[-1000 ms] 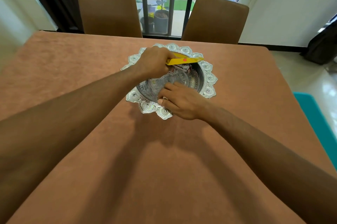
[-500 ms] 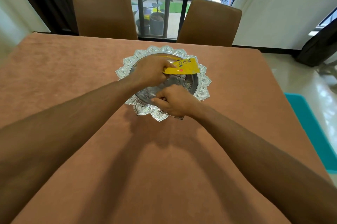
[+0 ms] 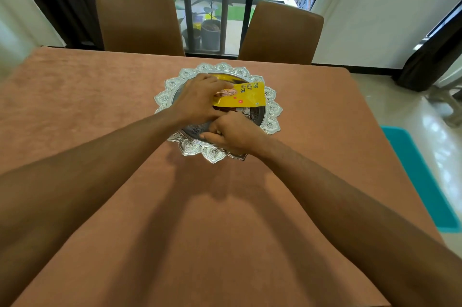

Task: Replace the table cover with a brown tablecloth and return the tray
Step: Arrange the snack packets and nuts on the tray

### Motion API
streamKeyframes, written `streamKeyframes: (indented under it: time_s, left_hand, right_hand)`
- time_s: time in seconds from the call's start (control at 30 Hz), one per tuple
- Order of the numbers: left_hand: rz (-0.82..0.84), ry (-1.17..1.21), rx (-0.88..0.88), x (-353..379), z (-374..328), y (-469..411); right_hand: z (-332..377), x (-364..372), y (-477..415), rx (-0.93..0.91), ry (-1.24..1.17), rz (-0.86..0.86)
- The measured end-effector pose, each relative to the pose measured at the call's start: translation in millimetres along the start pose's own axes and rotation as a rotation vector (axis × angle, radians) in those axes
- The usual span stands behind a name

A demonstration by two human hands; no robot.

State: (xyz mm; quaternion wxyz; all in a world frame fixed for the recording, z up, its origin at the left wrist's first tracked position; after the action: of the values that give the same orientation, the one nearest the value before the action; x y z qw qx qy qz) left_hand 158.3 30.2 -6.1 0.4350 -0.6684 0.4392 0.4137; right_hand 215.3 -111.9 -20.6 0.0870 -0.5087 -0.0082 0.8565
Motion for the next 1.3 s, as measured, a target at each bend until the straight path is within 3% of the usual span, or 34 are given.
streamKeyframes:
  time_s: [0.23,0.43,0.6,0.77,0.87,0.93,1.0,1.1,1.3]
  left_hand:
    - [-0.082,-0.071,0.073,9,11,3]
    - [-0.050,-0.152,-0.093,15,-3,-4]
    - [0.089,-0.193,0.024,18,6,0]
    - [0.146,-0.070,0.079,9,6,5]
    - [-0.032,0.140,0.023,2,5,12]
    - [-0.221,0.180,0.043,-3,2,18]
    - [-0.299,0.188,0.067,-8,-7,30]
    - [-0.170,0.224,0.108,-5,-27,51]
    - [0.154,0.069,0.212,22,-41,54]
  right_hand:
    - [-5,-4,3,0.044,0.058,-0.090]
    - [-6,-4,3,0.076,-0.006,-0.152]
    - [-15,-21,9,0.222,-0.190,-0.301]
    - [-30,-42,19,0.364,-0.490,-0.540]
    - [-36,-43,28,0.368,-0.495,-0.534]
    - [-39,-44,34,0.368,-0.472,-0.528]
    - [-41,-45,41,0.380,-0.464,-0.535]
    - [-43,-44,49,0.388,-0.437,-0.520]
    - [-45,-41,59,0.443,-0.350,-0.487]
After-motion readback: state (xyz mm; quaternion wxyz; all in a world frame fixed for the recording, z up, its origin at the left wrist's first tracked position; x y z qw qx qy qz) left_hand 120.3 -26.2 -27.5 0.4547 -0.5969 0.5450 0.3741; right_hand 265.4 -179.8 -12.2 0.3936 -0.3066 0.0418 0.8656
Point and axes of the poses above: each hand's wrist, its own y-axis away from the middle knuckle, its own x-axis out of the palm, z = x × y, the point moved 1 cm from there along -y, towards the middle knuckle, and after that the axes turned 4 degrees about -y, right-handed, at the moved point
